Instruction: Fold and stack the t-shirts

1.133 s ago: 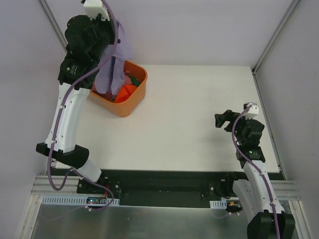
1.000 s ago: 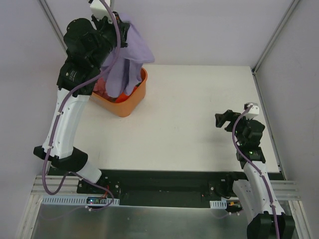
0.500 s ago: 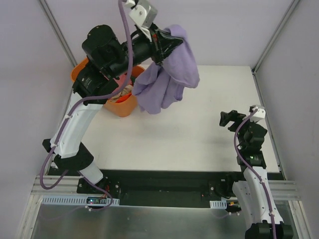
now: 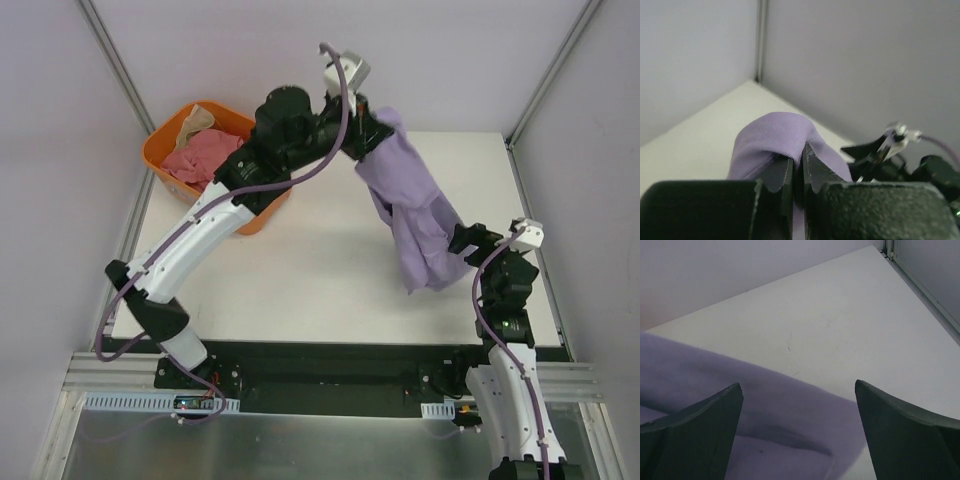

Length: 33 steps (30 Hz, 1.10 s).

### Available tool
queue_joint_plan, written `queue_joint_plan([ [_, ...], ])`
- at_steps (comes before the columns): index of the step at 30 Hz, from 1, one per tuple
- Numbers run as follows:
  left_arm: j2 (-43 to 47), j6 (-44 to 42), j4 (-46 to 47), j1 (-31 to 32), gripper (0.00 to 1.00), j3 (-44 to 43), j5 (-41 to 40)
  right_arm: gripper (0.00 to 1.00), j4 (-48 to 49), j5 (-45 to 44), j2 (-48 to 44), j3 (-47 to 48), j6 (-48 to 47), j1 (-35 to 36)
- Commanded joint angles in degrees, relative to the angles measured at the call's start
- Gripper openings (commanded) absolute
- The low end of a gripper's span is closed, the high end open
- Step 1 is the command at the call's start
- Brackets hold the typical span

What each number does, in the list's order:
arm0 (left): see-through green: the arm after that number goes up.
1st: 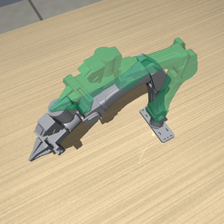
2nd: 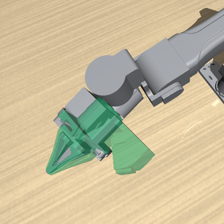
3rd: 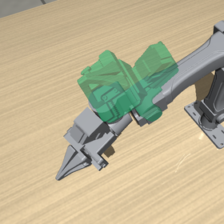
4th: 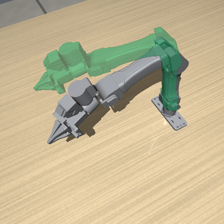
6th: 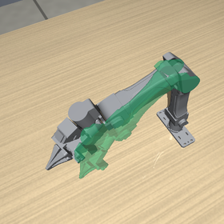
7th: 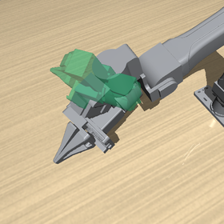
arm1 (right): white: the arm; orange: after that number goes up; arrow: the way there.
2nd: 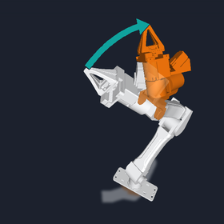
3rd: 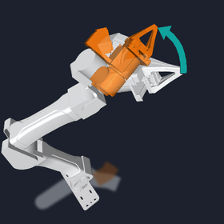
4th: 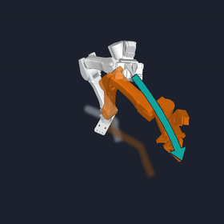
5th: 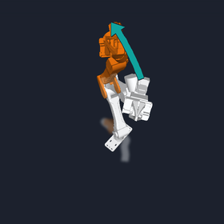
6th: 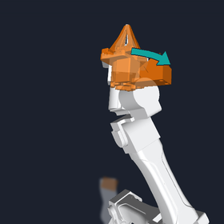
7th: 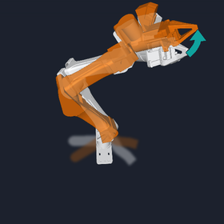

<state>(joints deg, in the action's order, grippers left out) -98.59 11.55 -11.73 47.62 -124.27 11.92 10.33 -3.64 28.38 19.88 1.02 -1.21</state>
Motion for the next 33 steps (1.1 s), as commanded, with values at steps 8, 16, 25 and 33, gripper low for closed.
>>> queue_joint_plan([
  [8,29.66,7.42,6.9,-4.81,0.78,67.9,-28.86,0.96,-1.35,0.47,7.64,3.93,0.47,-0.02],
  [16,34.96,11.03,3.99,-5.16,0.99,75.48,-20.73,0.96,-6.44,5.84,13.71,7.19,4.52,-0.02],
  [25,32.22,19.55,0.74,-5.25,0.99,82.68,-13.68,0.96,-22.45,6.53,11.62,6.93,10.31,-0.02],
  [33,35.39,29.74,-0.67,-6.91,0.99,91.92,-25.28,0.96,-24.47,12.16,11.43,2.36,14.71,-0.02],
])
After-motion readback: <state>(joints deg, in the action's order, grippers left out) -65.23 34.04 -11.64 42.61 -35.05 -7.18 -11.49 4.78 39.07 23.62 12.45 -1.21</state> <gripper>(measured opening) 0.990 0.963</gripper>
